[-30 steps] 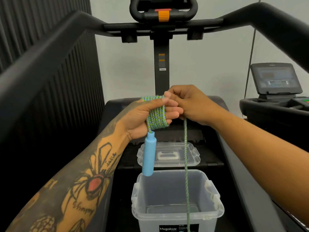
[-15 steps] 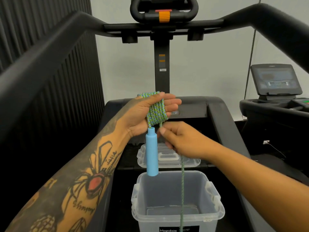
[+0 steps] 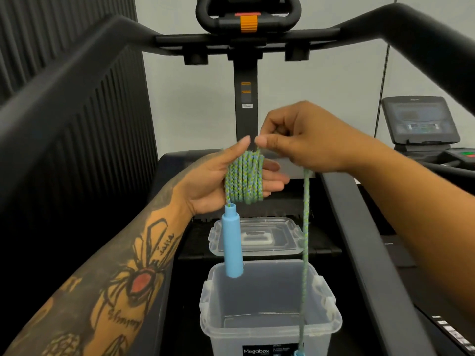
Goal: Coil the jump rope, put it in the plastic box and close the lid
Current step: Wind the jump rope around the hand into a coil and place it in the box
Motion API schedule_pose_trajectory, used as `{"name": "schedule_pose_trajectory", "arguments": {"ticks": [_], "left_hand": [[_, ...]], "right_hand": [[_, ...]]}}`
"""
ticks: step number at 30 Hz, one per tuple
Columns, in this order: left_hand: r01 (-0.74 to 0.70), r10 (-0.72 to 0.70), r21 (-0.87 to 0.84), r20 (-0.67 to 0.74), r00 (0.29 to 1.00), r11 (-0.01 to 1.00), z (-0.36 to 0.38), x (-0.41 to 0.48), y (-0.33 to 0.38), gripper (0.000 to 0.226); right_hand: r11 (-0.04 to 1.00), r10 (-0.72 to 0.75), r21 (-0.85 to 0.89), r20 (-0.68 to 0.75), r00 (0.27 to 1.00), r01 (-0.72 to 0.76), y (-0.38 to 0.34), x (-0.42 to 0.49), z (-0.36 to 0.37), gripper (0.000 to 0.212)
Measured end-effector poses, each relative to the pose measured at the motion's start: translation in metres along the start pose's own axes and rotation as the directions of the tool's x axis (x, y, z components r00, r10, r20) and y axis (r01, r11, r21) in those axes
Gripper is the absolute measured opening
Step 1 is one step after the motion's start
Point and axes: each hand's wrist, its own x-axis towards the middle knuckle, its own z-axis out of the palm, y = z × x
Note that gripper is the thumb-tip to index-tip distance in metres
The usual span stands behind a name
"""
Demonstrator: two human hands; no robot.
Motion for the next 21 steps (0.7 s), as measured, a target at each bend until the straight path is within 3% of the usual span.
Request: {"name": "schedule_pose_trajectory", "arguments": {"ticks": [4, 10, 16, 18, 21], "left_hand": [[-0.060, 0.059, 0.028, 0.031, 0.998, 0.998, 0.006, 0.000, 0.000, 0.031], [-0.067, 0.068, -0.011, 0.087, 0.994, 0.998, 0.009, 0.001, 0.001, 0.032], [-0.076, 0.080, -0.055, 0.087, 0.993, 0.996, 0.014, 0.003, 0.000, 0.031], [-0.092, 0.098, -0.073, 0.081, 0.992, 0.993, 0.017, 0.004, 0.002, 0.032], [-0.129, 0.131, -0.081, 0.016, 0.991, 0.988, 0.021, 0.003, 0.007, 0.033]], "right_hand": [[0.989, 0.031, 0.141, 0.010, 0.999, -0.032, 0.019, 0.014, 0.004, 0.018], [0.927, 0.064, 0.371, -0.025, 0.998, -0.050, 0.039, 0.011, 0.021, 0.022], [0.801, 0.125, 0.592, -0.022, 0.992, -0.088, 0.053, 0.007, 0.036, 0.027], [0.776, 0.178, 0.615, 0.000, 0.984, -0.140, 0.060, 0.003, 0.043, 0.012], [0.849, 0.230, 0.490, -0.002, 0.973, -0.200, 0.064, -0.013, 0.062, 0.017]]}}
